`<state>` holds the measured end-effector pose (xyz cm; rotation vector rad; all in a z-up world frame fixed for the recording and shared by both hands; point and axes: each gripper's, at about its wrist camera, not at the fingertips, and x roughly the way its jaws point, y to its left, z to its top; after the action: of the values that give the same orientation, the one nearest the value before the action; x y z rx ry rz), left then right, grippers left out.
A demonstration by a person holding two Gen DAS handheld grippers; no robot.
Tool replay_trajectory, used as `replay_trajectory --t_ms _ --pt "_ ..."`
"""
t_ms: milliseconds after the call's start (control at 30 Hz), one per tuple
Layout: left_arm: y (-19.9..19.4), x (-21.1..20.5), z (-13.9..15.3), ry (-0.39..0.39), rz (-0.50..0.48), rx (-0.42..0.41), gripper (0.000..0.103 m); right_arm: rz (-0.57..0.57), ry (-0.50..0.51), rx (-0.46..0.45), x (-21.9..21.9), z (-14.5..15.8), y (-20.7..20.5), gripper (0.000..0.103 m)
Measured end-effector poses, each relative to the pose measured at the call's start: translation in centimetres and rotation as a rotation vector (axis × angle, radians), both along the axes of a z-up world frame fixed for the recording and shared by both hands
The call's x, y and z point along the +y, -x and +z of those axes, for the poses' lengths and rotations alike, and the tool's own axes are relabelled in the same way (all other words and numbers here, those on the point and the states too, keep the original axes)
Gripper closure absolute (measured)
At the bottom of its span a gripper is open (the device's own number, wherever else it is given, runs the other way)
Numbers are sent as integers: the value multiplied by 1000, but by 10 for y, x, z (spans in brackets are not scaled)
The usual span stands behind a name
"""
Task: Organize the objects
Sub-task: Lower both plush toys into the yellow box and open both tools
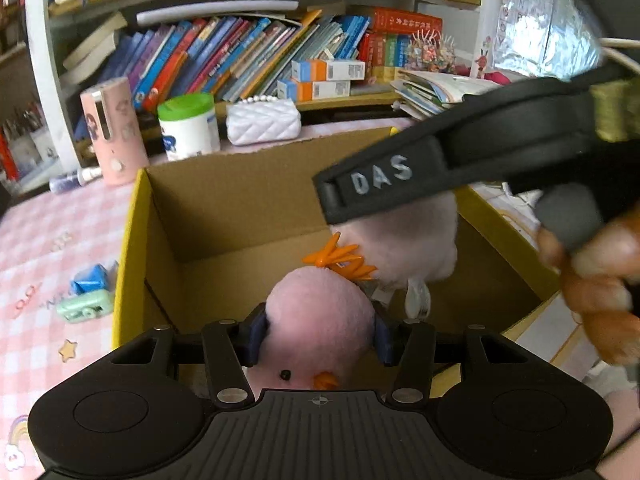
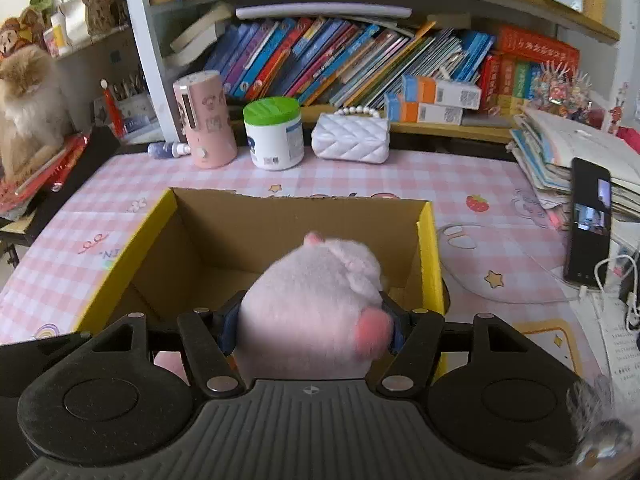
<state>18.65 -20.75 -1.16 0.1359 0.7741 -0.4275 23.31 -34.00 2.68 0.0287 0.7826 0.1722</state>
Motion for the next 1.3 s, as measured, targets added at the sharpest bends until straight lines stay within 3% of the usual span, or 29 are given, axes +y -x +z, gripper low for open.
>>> replay_trajectory --t_ms 333,433,500,633,967,1300 --pt "7 0 6 -21 8 -51 40 20 2 93 7 -19 -32 39" --pt "11 4 11 -7 21 -76 32 19 17 69 11 -18 -34 33" --pt "14 6 16 2 30 -94 29 19 24 39 13 -15 -32 19" --pt "21 13 27 17 49 -133 21 12 15 -14 14 -3 -25 16" --pt "48 44 56 73 100 -224 12 -40 7 -160 17 34 27 14" --pt "77 89 60 106 171 -236 8 -171 68 -275 15 46 104 12"
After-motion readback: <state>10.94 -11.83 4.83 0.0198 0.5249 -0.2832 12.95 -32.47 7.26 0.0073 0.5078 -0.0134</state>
